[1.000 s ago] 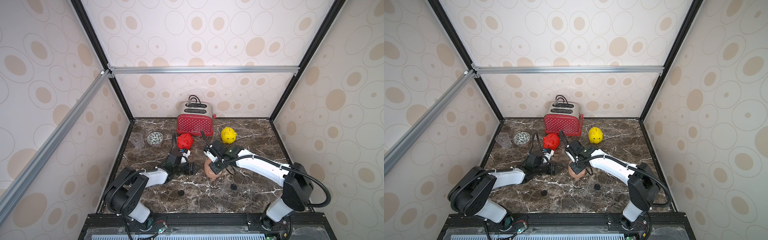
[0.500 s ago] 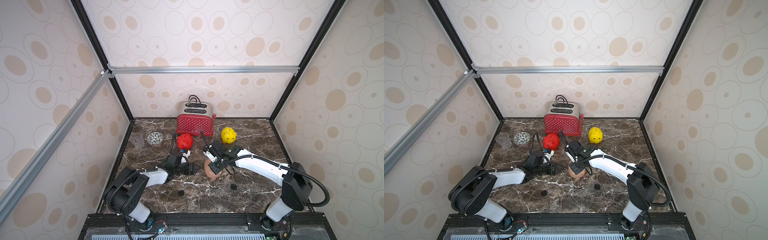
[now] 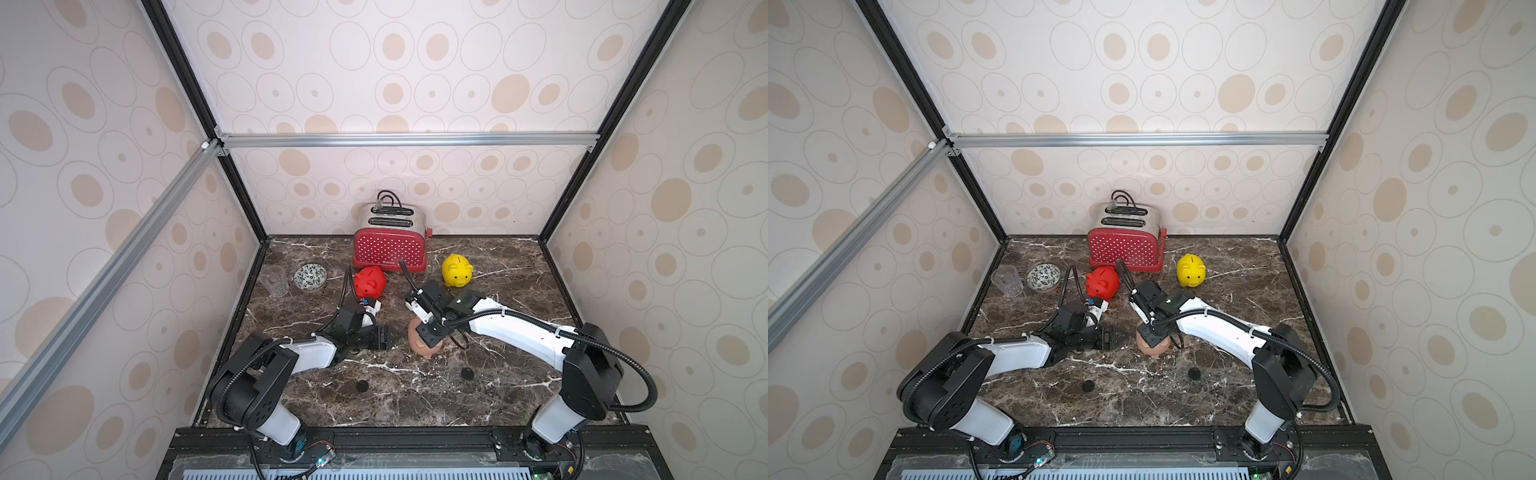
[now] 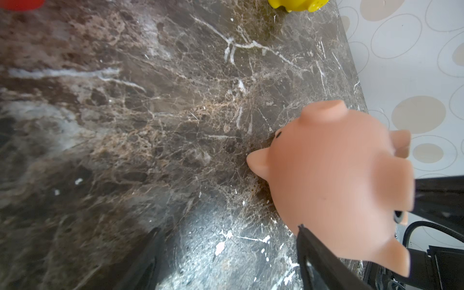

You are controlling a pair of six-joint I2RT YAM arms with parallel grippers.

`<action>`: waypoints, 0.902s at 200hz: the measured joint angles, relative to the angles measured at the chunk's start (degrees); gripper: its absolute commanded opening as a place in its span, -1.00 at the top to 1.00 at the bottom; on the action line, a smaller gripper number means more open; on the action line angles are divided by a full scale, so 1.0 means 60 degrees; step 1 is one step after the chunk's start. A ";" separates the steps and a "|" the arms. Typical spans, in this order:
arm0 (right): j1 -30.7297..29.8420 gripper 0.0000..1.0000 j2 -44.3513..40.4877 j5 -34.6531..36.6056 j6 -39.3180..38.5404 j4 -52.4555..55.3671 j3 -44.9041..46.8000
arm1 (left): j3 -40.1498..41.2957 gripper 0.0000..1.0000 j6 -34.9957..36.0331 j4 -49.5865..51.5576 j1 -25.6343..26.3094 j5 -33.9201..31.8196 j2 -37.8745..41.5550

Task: Close piggy banks
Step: Insert the knob into the piggy bank.

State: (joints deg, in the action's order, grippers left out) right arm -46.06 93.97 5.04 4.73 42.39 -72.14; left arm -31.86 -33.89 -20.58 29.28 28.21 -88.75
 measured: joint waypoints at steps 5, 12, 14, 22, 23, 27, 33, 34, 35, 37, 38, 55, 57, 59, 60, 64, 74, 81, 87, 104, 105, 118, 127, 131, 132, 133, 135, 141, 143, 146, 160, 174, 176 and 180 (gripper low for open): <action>0.0000 1.00 0.0000 0.0007 0.0004 -0.0025 0.0000 | 0.0000 -0.65 0.0000 0.0000 0.0000 0.0000 0.0000; 0.0000 1.00 -0.0004 0.0018 0.0007 -0.0058 0.0000 | 0.0000 -0.65 0.0000 0.0000 0.0000 0.0000 0.0000; 0.0000 1.00 -0.0004 0.0022 0.0007 -0.0069 0.0004 | 0.0000 -0.65 0.0000 0.0000 0.0000 0.0000 0.0000; 0.0000 1.00 -0.0007 0.0026 0.0015 -0.0102 0.0007 | 0.0000 -0.65 0.0000 0.0000 0.0000 0.0004 0.0000; 0.0000 1.00 -0.0007 0.0026 0.0015 -0.0106 0.0007 | 0.0000 -0.65 0.0000 0.0000 0.0000 0.0004 0.0000; 0.0000 1.00 -0.0007 0.0026 0.0018 -0.0117 0.0007 | 0.0000 -0.65 0.0000 0.0000 0.0000 0.0004 0.0000; 0.0000 1.00 -0.0018 0.0026 0.0022 -0.0142 0.0011 | 0.0000 -0.65 0.0000 0.0000 0.0000 0.0004 0.0000; 0.0000 1.00 -0.0018 0.0029 0.0022 -0.0142 0.0011 | 0.0000 -0.65 0.0000 -0.0004 0.0000 0.0004 0.0000; 0.0000 1.00 -0.0022 0.0029 0.0022 -0.0146 0.0011 | 0.0000 -0.65 0.0000 0.0000 0.0000 0.0004 0.0000; 0.0000 1.00 -0.0022 0.0029 0.0022 -0.0149 0.0011 | 0.0000 -0.65 0.0000 0.0000 0.0000 0.0004 0.0000; 0.0000 1.00 -0.0022 0.0029 0.0022 -0.0153 0.0011 | 0.0000 -0.65 0.0000 0.0000 0.0000 0.0004 0.0000; 0.0000 1.00 -0.0040 0.0033 0.0026 -0.0200 0.0011 | 0.0000 -0.65 0.0000 0.0000 0.0000 0.0004 0.0000; 0.0000 1.00 -0.0044 0.0033 0.0022 -0.0204 0.0011 | 0.0000 -0.65 0.0000 0.0000 0.0000 0.0004 0.0000; 0.0000 1.00 -0.0044 0.0033 0.0022 -0.0208 0.0011 | 0.0000 -0.65 0.0000 0.0000 0.0000 0.0004 0.0000; 0.0000 1.00 -0.0044 0.0033 0.0026 -0.0211 0.0011 | 0.0000 -0.65 0.0000 0.0000 0.0000 0.0004 0.0000; 0.0000 1.00 -0.0044 0.0036 0.0026 -0.0215 0.0011 | 0.0000 -0.65 0.0000 0.0000 0.0000 0.0004 0.0000; 0.0000 1.00 -0.0047 0.0036 0.0029 -0.0226 0.0026 | 0.0000 -0.65 0.0000 0.0000 0.0000 0.0004 0.0000; 0.0000 1.00 -0.0062 0.0036 0.0029 -0.0259 0.0055 | 0.0000 -0.65 0.0000 0.0000 0.0000 0.0004 0.0000; 0.0000 1.00 -0.0080 0.0040 0.0029 -0.0288 0.0095 | 0.0000 -0.65 0.0000 0.0000 0.0000 0.0004 0.0000; 0.0000 1.00 -0.0098 0.0058 0.0036 -0.0321 0.0146 | 0.0000 -0.65 0.0000 0.0000 0.0000 0.0004 -0.0004; 0.0000 1.00 -0.0098 0.0058 0.0036 -0.0321 0.0146 | 0.0000 -0.65 0.0000 0.0000 0.0000 0.0007 -0.0004; 0.0000 1.00 -0.0102 0.0062 0.0044 -0.0390 0.0175 | 0.0000 -0.65 0.0000 0.0000 0.0000 0.0007 -0.0018; 0.0000 1.00 -0.0102 0.0066 0.0058 -0.0433 0.0200 | 0.0000 -0.65 -0.0004 -0.0004 0.0000 0.0007 -0.0029; 0.0000 1.00 -0.0102 0.0062 0.0058 -0.0448 0.0211 | 0.0000 -0.65 0.0000 -0.0004 0.0000 0.0007 -0.0033; 0.0000 1.00 -0.0102 0.0066 0.0058 -0.0452 0.0211 | 0.0000 -0.65 -0.0004 -0.0004 0.0000 0.0007 -0.0033; 0.0000 1.00 -0.0102 0.0066 0.0062 -0.0459 0.0219 | 0.0000 -0.65 0.0000 -0.0004 0.0000 0.0007 -0.0036; 0.0000 1.00 -0.0102 0.0066 0.0062 -0.0470 0.0226 | 0.0000 -0.65 0.0000 -0.0004 0.0000 0.0007 -0.0040; 0.0000 1.00 -0.0106 0.0066 0.0062 -0.0495 0.0244 | 0.0000 -0.65 -0.0004 0.0000 0.0000 0.0007 -0.0047; 0.0000 1.00 -0.0106 0.0069 0.0062 -0.0499 0.0248 | 0.0000 -0.65 0.0000 -0.0004 0.0000 0.0007 -0.0047; 0.0000 1.00 -0.0106 0.0069 0.0062 -0.0506 0.0251 | 0.0000 -0.65 -0.0004 -0.0004 0.0000 0.0007 -0.0051; 0.0000 1.00 -0.0113 0.0095 0.0066 -0.0568 0.0280 | 0.0000 -0.65 0.0000 -0.0004 0.0000 0.0007 -0.0051; 0.0000 1.00 -0.0113 0.0127 0.0076 -0.0612 0.0291 | 0.0000 -0.65 -0.0004 -0.0004 0.0000 0.0007 -0.0051; 0.0000 1.00 -0.0113 0.0135 0.0080 -0.0623 0.0291 | 0.0000 -0.65 -0.0004 -0.0004 0.0000 0.0007 -0.0051; 0.0000 1.00 -0.0113 0.0146 0.0098 -0.0645 0.0295 | 0.0000 -0.65 -0.0004 -0.0004 0.0000 0.0007 -0.0055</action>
State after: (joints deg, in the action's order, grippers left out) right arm -46.06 93.30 5.91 5.32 38.52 -70.37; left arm -31.86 -33.91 -20.60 29.28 28.25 -89.08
